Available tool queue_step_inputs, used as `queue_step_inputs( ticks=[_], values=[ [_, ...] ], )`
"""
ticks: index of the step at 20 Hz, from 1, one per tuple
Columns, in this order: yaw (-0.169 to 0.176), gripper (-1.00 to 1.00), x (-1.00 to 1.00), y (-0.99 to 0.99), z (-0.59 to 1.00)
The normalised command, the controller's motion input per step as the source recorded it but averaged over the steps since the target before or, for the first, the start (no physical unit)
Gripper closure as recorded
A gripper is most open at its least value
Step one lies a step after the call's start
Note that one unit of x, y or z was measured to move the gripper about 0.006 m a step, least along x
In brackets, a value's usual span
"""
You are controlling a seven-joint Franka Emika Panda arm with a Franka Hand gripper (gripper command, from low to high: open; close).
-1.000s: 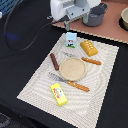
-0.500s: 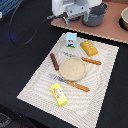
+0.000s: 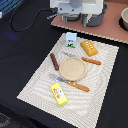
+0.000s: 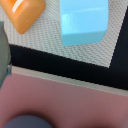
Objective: Interact with the objects in diverse but meaningful ways.
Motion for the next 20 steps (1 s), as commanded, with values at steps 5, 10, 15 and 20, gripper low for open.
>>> queue_step_inputs(
  ticks=[5, 10, 15, 20],
  values=[
    [-0.042, -1.00, 0.00, 0.00, -0.34],
    [-0.040, -1.00, 0.00, 0.00, -0.34],
    [-0.037, -1.00, 0.00, 0.02, -0.34],
    [-0.036, 1.00, -0.01, 0.04, -0.33]
  ],
)
